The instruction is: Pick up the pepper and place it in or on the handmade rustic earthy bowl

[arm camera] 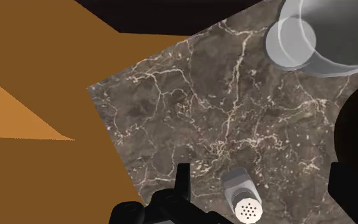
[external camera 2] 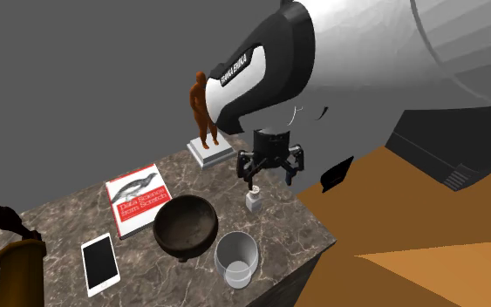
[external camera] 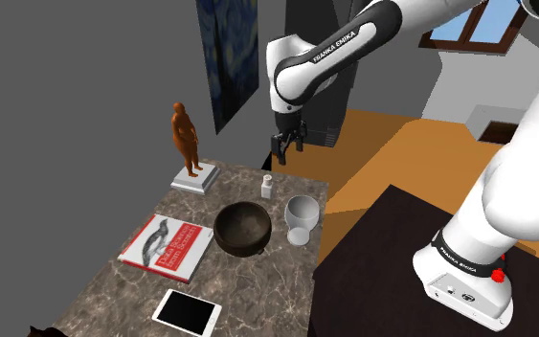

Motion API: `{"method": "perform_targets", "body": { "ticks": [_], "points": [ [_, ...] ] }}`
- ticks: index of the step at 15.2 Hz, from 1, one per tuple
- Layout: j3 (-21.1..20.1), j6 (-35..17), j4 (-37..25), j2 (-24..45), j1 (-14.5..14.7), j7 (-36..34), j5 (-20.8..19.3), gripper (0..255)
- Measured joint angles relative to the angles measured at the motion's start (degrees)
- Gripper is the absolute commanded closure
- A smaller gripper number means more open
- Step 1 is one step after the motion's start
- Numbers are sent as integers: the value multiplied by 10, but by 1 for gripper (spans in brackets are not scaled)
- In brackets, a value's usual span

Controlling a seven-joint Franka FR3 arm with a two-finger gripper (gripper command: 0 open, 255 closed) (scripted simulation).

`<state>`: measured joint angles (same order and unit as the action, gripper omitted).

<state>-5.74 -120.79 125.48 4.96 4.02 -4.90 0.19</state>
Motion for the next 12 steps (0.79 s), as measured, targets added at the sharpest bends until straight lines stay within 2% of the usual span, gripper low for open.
{"method": "perform_targets", "body": {
  "ticks": [5,12],
  "points": [
    [1,-37,-75,116,9,-25,-22,0],
    [10,-47,-219,276,29,-56,-46,0]
  ]
}}
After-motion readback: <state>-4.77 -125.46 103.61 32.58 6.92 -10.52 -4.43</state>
